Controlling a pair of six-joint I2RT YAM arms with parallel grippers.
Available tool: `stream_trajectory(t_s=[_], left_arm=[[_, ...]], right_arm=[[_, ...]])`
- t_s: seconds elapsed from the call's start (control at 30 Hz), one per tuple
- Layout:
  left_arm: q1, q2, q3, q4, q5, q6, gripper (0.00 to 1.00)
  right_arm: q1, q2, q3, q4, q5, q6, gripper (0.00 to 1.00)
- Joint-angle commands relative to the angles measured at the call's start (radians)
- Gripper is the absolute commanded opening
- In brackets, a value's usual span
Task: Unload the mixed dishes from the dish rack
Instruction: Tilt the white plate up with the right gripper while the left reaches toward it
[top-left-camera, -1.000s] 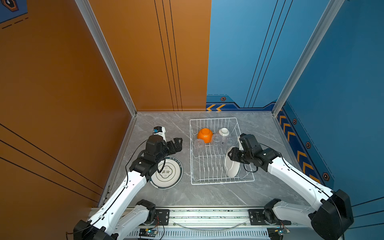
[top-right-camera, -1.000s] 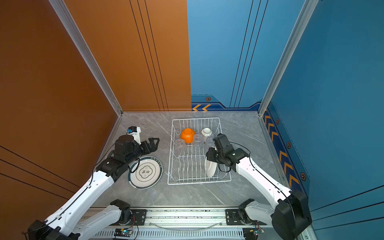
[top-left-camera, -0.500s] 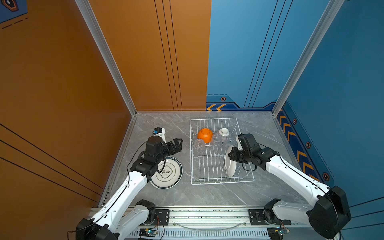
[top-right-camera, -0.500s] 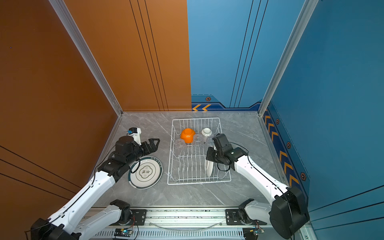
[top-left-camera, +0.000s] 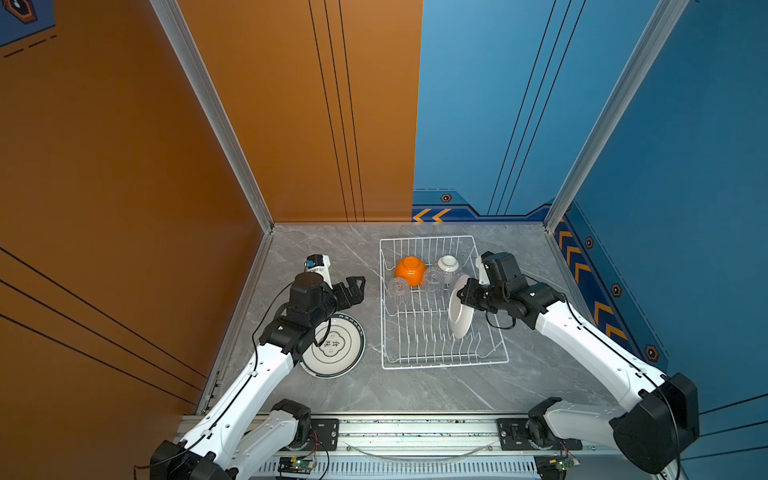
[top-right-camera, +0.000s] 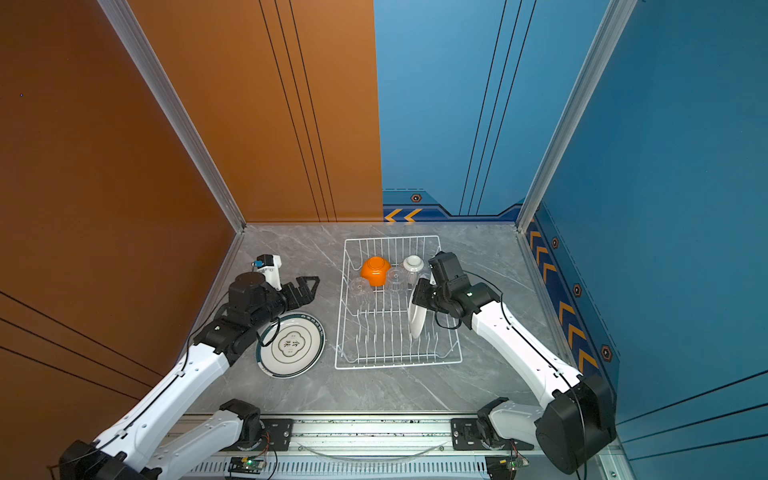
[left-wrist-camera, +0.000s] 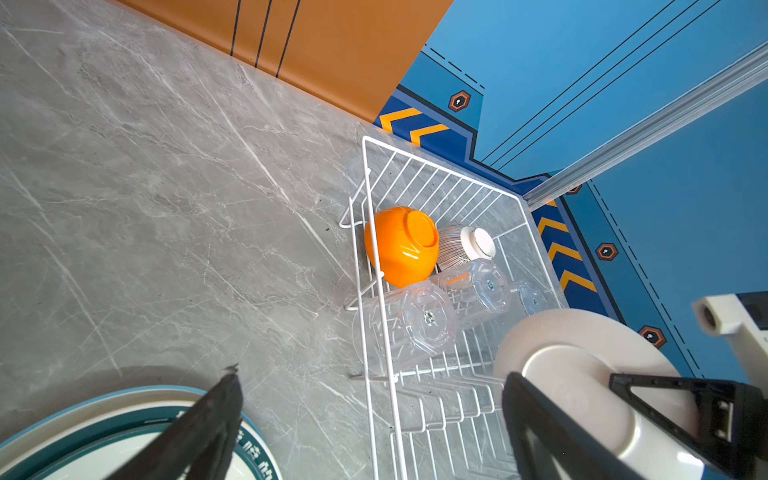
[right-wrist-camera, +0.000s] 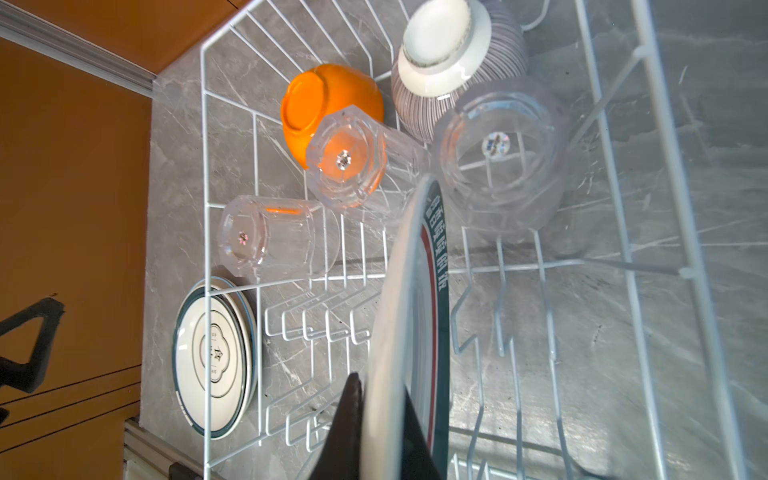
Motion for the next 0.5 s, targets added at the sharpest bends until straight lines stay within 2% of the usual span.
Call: stream_trajectory(t_s=[0.0, 0.27, 0.47], left_arm=[[-0.004, -0.025, -0.004, 0.01, 0.021, 0.0, 0.98], [-0.033, -0.04, 0.003, 0.011, 0.039, 0.02, 0.98], [-0.092, -0.034, 0.031, 0.022, 0.075, 0.071, 0.98]], right_arm=[[0.007, -0.02, 0.057, 0.034, -0.07, 0.034, 0.0], [0.007, -0.037, 0.086, 0.102, -0.13, 0.083, 0.0], [0.007, -0.039, 0.125, 0.147, -0.131, 0.099, 0.0]])
